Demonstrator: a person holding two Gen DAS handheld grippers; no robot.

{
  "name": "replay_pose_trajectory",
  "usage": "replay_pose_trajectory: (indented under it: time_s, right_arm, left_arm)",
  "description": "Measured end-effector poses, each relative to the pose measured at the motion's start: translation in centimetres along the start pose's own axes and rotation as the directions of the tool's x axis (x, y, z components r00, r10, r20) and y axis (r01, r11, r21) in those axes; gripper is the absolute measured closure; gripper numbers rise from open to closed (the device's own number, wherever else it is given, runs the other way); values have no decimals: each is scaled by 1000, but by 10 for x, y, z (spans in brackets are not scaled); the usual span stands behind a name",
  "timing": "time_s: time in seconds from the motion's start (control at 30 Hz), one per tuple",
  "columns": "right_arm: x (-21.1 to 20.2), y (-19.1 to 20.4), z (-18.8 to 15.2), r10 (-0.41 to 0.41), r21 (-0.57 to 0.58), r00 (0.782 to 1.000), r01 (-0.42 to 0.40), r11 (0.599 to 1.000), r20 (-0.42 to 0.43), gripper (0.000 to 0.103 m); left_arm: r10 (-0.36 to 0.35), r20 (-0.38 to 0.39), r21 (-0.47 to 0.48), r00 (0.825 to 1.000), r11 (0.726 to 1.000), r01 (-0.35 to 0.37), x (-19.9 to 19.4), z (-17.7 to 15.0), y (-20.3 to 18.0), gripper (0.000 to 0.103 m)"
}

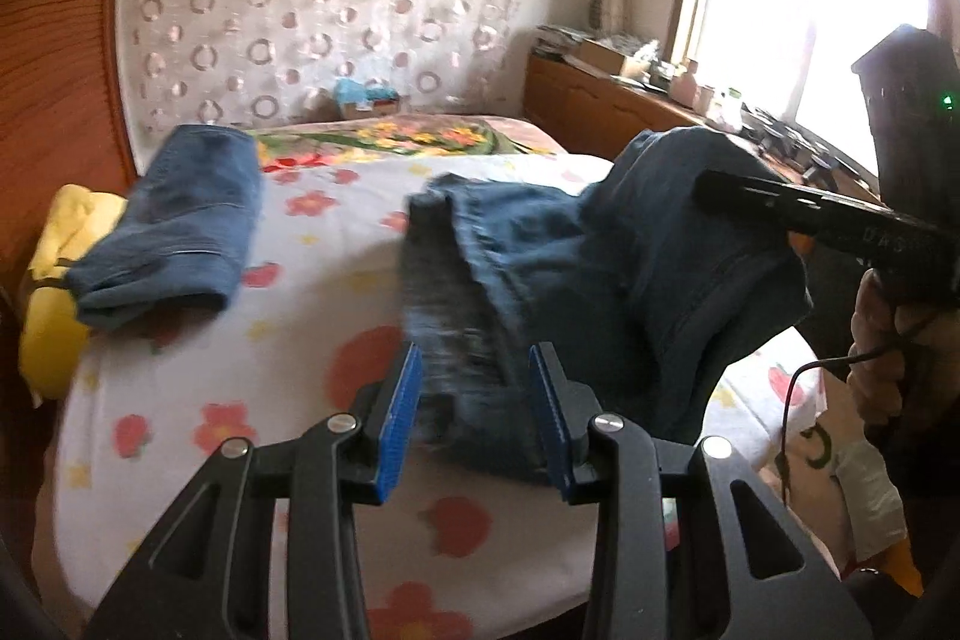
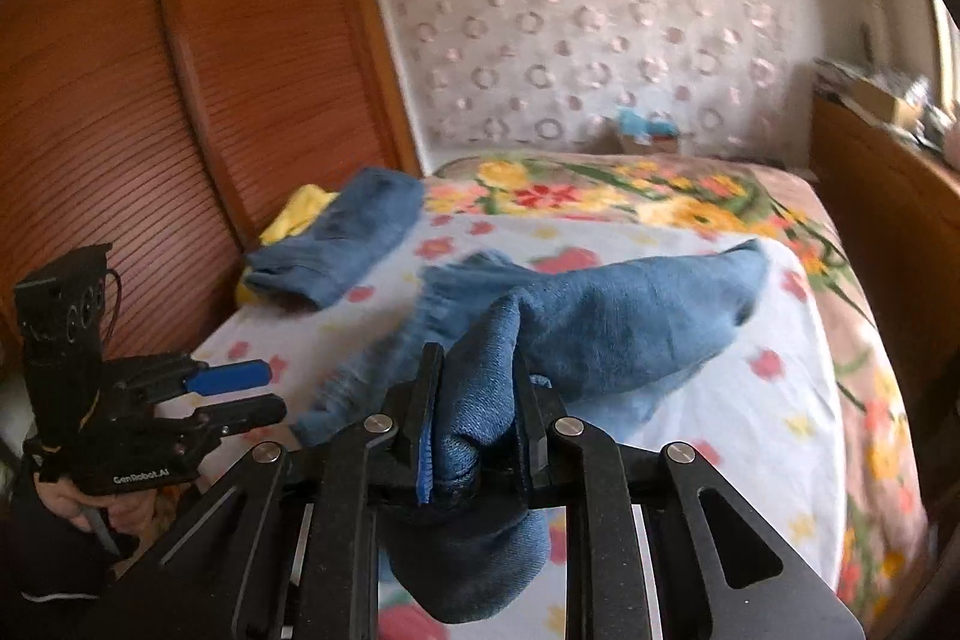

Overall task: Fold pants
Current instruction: 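Grasp the jeans with the right gripper and fold them over once more, then open the right gripper and release the folded jeans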

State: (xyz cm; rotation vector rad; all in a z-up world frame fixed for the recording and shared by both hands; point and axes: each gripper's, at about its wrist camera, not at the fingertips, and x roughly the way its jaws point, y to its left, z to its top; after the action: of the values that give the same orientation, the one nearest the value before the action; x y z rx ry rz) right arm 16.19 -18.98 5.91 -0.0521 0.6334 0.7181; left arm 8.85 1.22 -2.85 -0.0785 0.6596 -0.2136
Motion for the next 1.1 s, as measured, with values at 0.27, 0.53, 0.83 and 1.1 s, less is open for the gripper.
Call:
replay_pose_trajectory:
  time_s: [0.27,0.53,0.83,1.1]
  right_arm:
    - [59,53,1,103,-75,991,-110,991,-88,88]
    - [112,77,-37,162,-69,957,-183,981,-239,89]
    - [75,65,-22,178,-17,965,-185,983,-193,51]
    - [30,17,-12,12,-48,994,-17,999,-111,51]
  left_arm:
    - [70,34,-73,997,995,-67,-19,-1,38,67]
    - [109,41,-118,993,988,-103,-19,-3,57,67]
    - [117,40,-108,992,988,-112,-15,-3,54,67]
    - [35,50,-62,998,998,-32,-3,14,26,67]
